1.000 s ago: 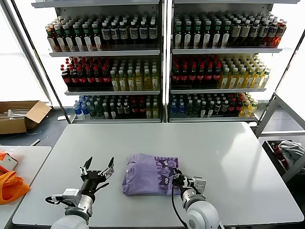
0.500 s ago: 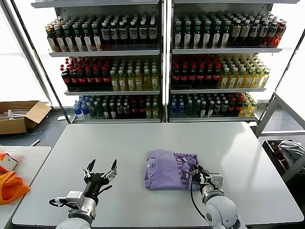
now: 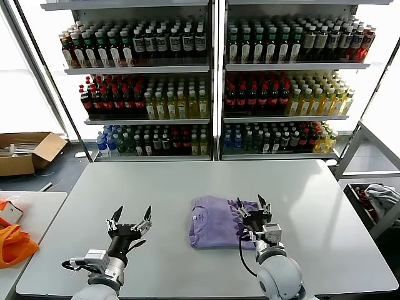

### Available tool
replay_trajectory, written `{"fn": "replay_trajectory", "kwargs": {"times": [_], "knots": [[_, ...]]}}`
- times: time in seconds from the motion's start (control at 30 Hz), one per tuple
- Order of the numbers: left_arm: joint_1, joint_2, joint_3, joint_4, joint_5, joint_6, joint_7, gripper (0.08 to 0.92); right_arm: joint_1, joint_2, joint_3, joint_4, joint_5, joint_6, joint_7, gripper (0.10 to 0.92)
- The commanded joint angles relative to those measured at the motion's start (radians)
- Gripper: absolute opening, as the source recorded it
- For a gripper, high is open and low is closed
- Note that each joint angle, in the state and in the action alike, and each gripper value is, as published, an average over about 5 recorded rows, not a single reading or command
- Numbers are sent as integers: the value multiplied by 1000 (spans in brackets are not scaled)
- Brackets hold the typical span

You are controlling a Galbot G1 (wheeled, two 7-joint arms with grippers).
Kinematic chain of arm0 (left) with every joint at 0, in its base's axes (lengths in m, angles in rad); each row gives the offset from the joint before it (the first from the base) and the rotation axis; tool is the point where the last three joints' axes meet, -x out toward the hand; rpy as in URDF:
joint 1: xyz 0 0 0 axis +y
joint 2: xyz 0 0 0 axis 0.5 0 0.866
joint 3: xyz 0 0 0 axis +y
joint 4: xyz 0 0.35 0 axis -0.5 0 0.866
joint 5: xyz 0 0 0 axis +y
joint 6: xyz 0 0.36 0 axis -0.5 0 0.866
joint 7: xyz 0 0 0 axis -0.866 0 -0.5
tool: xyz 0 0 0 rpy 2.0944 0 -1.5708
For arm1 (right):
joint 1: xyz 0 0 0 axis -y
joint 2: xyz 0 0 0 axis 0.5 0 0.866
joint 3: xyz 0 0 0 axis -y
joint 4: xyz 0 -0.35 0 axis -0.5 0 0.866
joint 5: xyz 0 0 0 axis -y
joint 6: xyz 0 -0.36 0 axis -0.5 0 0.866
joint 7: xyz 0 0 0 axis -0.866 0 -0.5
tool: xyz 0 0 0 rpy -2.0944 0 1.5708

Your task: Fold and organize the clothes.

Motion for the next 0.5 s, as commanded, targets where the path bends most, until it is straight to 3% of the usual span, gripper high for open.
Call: {"fn": "replay_trajectory", "kwargs": {"times": [0.03,0.2,0.5], "knots": [[1,2,-12,-5,-9,-25,-7,823,93,35,-172,-127,-154,79,-66,757],[4,-1,-12,3,-15,-18,-7,823,134,58,-231,-203,-188,78,-57,819],[7,6,-24,13,-30,-12,-7,823,156,99,-214,-278,-192,78,-31,823]]}}
